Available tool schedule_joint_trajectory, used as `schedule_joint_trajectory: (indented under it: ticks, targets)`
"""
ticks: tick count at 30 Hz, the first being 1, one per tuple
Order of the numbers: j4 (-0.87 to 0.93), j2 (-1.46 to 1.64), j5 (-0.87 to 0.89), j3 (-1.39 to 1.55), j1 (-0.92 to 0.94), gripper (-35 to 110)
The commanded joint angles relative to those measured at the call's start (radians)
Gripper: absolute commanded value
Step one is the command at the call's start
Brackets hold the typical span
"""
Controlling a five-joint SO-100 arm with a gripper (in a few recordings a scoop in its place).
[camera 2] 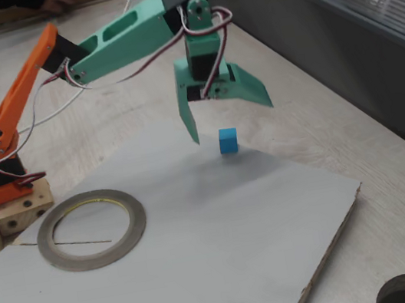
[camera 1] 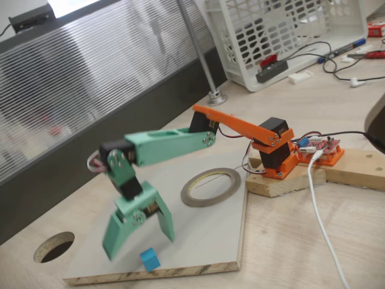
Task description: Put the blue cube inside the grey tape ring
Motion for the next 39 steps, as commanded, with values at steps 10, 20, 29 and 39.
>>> schedule_joint_trajectory:
  ticks: [10,20,29,39]
  targets:
    - [0.025,-0.023,0.011,-0.025,-0.028,98]
    - [0.025,-0.023,0.012,-0.023,-0.029,98]
    - [0.025,-0.023,0.009,-0.023,-0.029,98]
    - [0.025,-0.037,0.009,-0.021,-0.029,98]
